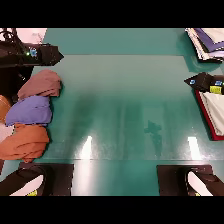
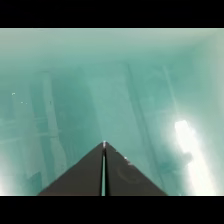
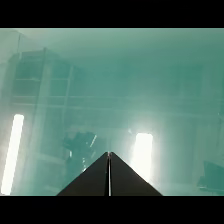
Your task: Fold the shirts.
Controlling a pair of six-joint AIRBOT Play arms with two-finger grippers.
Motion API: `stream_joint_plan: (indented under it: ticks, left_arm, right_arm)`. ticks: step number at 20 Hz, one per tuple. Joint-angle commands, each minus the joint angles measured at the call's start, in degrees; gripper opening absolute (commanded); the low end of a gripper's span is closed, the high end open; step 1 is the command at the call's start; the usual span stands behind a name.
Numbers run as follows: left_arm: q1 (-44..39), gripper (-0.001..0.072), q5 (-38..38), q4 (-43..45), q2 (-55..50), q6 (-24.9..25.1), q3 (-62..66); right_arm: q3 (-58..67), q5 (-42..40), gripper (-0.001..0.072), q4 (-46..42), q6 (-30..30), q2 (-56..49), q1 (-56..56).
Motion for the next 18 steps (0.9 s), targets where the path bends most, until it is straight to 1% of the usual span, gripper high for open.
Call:
stream_joint_plan:
  ticks: [1,12,14,15,16,17,18]
  left_arm:
    - [0.0,0.0023,0.1,0.0,0.0,0.0,0.0]
    - [0.0,0.0023,0.2,0.0,0.0,0.0,0.0]
    - [0.0,0.0024,2.9,0.2,0.0,0.7,0.0]
    - [0.0,0.0026,4.6,2.2,0.0,2.3,0.0]
    - [0.0,0.0252,5.2,6.4,-0.1,3.3,0.0]
    - [0.0,0.0504,5.4,11.9,-0.5,1.9,0.0]
    - [0.2,0.0550,4.6,18.4,-1.6,-0.9,-0.1]
  right_arm:
    - [0.0,-0.1,0.0016,0.1,0.0,0.0,0.1]
    - [0.0,0.0,0.0016,0.1,0.0,0.0,0.1]
    - [0.0,0.0,0.0016,0.1,0.0,0.0,0.1]
    - [0.0,0.0,0.0016,0.1,0.0,0.0,0.1]
    - [0.0,0.0,0.0016,0.1,0.0,0.0,0.1]
    - [0.0,0.0,0.0016,0.1,0.0,0.0,0.1]
    - [0.0,0.0,0.0016,0.1,0.0,0.0,0.1]
